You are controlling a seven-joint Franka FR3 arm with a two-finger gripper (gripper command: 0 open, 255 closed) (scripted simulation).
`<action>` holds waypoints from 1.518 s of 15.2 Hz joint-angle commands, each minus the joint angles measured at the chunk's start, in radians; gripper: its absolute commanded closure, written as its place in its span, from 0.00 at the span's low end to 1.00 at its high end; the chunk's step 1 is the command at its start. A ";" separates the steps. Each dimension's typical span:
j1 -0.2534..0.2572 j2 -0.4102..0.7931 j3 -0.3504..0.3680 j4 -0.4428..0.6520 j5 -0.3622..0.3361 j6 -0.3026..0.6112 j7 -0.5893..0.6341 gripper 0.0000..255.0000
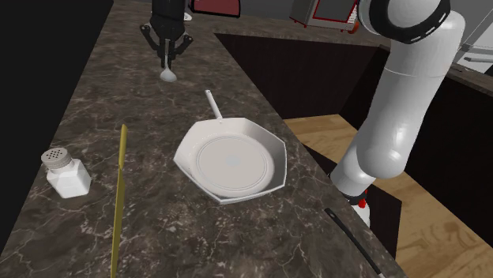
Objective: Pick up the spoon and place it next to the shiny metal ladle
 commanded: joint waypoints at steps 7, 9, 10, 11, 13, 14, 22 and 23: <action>-0.009 -0.344 0.006 -0.412 0.090 0.075 -0.029 1.00; -0.004 -0.425 0.005 -0.497 0.111 0.079 -0.035 1.00; -0.001 -0.466 0.005 -0.537 0.122 0.079 -0.037 1.00; 0.003 -0.506 0.004 -0.576 0.132 0.079 -0.039 1.00; 0.011 -0.586 0.002 -0.649 0.151 0.073 -0.040 1.00; 0.017 -0.627 0.001 -0.684 0.160 0.068 -0.040 1.00; 0.073 -0.956 -0.006 -0.926 0.220 -0.013 -0.015 1.00; 0.082 -0.998 -0.006 -0.951 0.226 -0.029 -0.008 1.00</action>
